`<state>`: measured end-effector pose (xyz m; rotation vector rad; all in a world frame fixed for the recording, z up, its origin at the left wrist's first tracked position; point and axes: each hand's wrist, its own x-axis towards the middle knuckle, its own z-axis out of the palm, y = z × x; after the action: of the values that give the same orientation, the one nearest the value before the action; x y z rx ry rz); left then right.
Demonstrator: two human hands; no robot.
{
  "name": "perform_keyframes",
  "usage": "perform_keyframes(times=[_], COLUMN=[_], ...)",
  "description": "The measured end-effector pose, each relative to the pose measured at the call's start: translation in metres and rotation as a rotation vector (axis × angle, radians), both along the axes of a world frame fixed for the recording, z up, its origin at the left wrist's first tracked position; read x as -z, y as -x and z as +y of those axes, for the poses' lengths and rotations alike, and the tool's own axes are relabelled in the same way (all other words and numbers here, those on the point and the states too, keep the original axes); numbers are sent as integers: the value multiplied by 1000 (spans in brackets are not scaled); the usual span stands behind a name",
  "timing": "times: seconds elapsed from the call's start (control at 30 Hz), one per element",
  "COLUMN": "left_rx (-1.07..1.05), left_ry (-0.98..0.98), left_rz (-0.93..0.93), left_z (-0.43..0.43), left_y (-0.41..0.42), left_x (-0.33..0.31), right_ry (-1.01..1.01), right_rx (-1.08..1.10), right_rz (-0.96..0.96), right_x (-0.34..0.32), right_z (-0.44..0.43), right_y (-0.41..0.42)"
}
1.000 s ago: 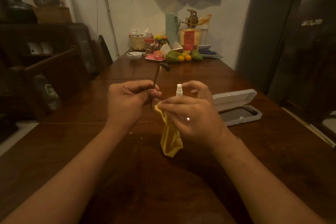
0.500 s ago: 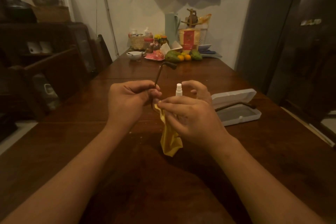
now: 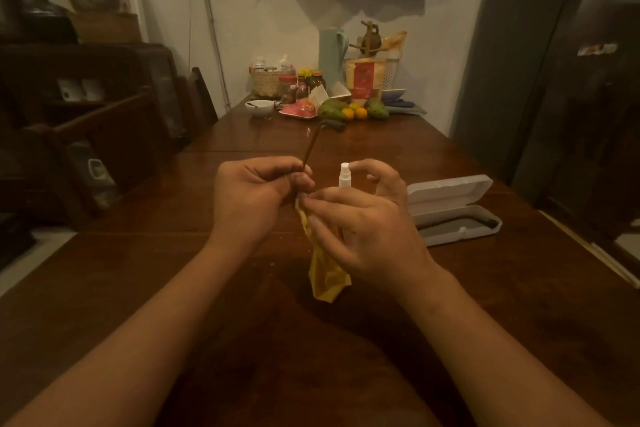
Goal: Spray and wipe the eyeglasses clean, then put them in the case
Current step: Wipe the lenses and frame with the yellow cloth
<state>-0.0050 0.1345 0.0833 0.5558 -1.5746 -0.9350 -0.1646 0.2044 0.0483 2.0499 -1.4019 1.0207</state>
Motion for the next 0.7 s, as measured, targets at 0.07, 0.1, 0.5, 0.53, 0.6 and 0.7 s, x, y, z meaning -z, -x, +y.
perform_keyframes(times=[0.07, 0.1, 0.5, 0.53, 0.6, 0.7], left_rx=[-3, -6, -24, -27, -42, -61], left_ry=[15, 18, 1, -1, 2, 16], left_rz=[-14, -14, 8, 8, 7, 7], left_z=[1, 1, 0, 0, -2, -3], left_y=[0, 0, 0, 0, -2, -4], left_x=[-1, -1, 0, 1, 0, -2], right_ry=[-5, -12, 4, 4, 11, 19], right_rx=[-19, -22, 11, -15, -44, -22], right_rz=[43, 60, 86, 85, 71, 48], right_x=[1, 1, 1, 1, 0, -2], right_z=[0, 0, -2, -2, -1, -1], right_y=[-1, -1, 2, 3, 5, 9])
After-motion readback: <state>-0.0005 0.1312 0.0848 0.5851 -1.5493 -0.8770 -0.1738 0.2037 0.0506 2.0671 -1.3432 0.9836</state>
